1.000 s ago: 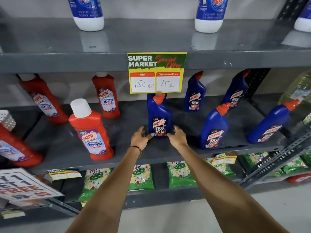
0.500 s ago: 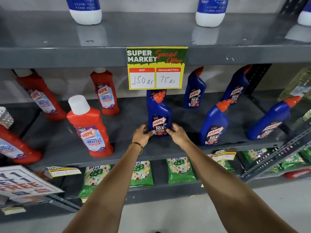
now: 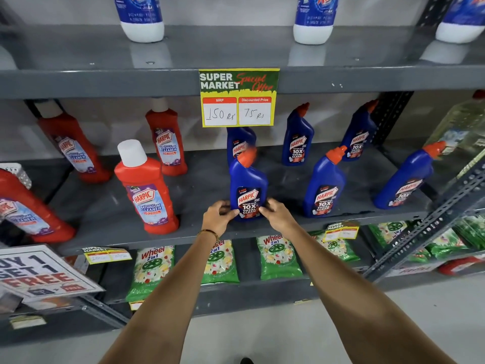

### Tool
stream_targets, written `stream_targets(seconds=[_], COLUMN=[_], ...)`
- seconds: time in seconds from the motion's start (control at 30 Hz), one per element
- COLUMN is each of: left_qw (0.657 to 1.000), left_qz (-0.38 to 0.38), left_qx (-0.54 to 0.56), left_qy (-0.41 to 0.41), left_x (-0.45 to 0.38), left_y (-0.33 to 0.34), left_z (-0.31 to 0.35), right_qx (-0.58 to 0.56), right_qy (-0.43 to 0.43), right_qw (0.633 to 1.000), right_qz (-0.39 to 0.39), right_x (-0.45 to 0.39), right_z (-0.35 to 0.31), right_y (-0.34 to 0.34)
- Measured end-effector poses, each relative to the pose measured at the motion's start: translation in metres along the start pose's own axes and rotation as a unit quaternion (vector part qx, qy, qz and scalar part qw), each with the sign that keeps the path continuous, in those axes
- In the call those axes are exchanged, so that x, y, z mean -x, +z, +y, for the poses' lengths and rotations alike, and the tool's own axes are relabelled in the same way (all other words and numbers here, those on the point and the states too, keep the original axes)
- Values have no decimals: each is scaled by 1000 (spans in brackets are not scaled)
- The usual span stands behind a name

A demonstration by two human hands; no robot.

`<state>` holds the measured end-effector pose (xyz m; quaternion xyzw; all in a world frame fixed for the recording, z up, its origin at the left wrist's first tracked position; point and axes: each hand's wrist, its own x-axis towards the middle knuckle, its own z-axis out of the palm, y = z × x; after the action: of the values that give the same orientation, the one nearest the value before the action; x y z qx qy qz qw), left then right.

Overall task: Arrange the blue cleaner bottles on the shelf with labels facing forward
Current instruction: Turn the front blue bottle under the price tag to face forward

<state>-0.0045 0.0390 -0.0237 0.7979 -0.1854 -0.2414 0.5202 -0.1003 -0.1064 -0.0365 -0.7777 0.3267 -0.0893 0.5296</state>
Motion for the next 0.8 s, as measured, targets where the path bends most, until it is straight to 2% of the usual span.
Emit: stream_targets(seconds=[0.8], left_qw=[1000], left_qz=[10], left_qx=[-14], left_qy=[-2], left_x=[17], left_y=[3], left_z=[5], right_qx=[28], right_qy=[8], right_qw=[1000], right_qz=[-12], right_x=[7], right_z=[0], right_y=[-5])
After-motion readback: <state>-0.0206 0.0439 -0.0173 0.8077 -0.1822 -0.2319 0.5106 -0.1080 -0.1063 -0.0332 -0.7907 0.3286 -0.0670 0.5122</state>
